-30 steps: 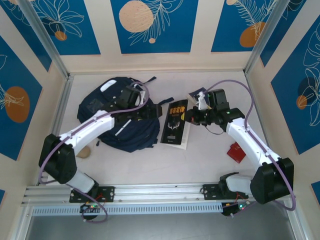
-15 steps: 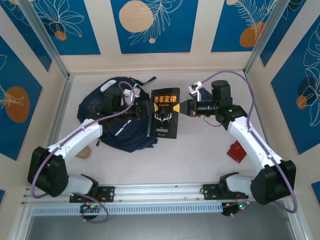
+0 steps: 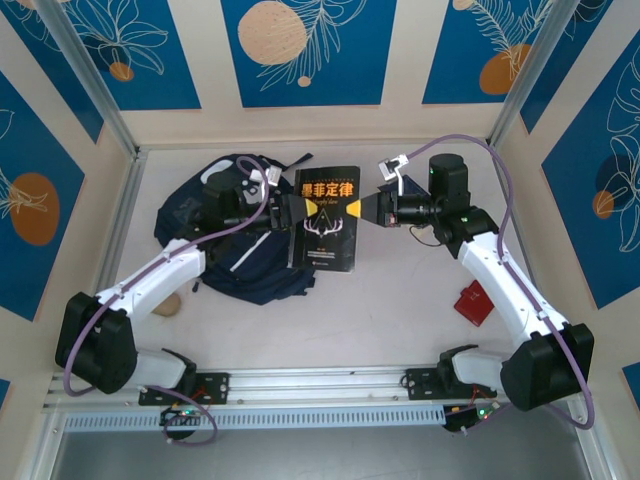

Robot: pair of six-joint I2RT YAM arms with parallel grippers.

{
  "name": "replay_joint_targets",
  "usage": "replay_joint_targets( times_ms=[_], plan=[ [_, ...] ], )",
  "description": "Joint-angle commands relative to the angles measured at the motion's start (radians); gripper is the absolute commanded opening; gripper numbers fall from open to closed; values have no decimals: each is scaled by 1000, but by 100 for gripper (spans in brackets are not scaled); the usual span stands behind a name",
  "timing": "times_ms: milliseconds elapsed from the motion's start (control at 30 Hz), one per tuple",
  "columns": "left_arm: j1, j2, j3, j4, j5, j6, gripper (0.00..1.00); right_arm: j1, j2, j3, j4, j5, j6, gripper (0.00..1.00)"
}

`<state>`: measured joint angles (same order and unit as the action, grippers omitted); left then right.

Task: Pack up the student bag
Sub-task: Pick up the book from the center of the table.

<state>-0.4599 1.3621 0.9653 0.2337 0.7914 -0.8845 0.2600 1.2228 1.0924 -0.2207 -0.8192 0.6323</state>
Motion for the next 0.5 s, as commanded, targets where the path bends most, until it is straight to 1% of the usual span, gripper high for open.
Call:
replay_joint_targets(
  times_ms=[0,100,200,300,367,400,467],
  plan=[
    [7,-42,-7,31,0,9,62,-19,-14,8,40,-1,12,0],
    [9,-60,-7,13,-19,17,48,-35,-5,-6,41,11,25,0],
    [11,-70,-8,0,-25,23,31,-41,4,-17,38,20,35,0],
    [12,-85,-5,-32,-50,32,15,-45,6,-12,-18,85,32,29],
    [13,-103,-8,-47,-79,34,12,-42,-4,-26,-34,156,45,52],
    [13,-115,-9,-65,-104,40,9,-41,-8,-34,-42,196,57,61],
    [13,-136,-2,-110,-161,54,0,-38,-11,-47,-55,269,99,72]
  ],
)
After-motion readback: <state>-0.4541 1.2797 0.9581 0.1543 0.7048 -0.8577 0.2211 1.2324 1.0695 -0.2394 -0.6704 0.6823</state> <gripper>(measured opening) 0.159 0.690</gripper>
